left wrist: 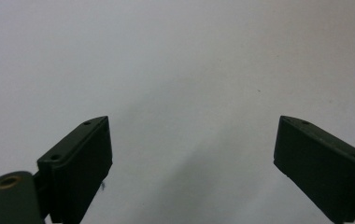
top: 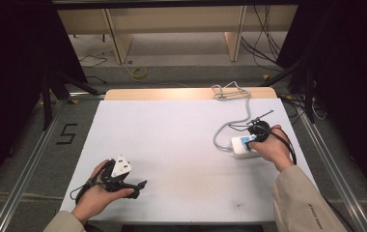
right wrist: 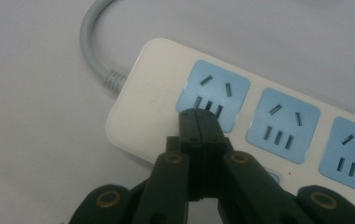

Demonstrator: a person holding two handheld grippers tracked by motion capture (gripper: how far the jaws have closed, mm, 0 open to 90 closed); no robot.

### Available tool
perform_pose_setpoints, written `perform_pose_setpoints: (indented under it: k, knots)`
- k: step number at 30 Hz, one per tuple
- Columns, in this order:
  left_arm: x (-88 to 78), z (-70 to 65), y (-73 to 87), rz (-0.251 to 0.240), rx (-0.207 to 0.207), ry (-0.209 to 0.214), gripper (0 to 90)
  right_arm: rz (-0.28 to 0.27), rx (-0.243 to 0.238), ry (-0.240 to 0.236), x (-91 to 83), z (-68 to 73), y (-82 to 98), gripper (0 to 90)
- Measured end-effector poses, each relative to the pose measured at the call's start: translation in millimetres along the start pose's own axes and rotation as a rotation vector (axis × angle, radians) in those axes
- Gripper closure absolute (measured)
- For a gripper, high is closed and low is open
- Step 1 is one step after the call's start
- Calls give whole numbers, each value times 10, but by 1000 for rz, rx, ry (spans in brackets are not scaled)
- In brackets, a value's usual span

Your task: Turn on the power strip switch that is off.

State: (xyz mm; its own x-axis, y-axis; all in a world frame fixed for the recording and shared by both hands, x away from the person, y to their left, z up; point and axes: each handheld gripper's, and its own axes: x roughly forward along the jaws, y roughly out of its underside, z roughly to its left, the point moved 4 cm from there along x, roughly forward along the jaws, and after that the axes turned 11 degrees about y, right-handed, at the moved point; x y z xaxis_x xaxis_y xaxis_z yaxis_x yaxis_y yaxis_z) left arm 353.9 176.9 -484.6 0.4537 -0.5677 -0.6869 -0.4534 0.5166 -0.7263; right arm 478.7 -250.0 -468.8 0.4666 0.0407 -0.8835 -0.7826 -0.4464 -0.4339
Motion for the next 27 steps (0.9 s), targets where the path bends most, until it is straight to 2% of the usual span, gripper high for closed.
perform_pose_setpoints:
  k: [17,27]
  knots:
    - [-3,2,1,1,-2,-2,111,4,9,-2,7,-1,5,900]
    - [-4,-2,2,2,2,-2,111,17,-15,28,9,31,0,900]
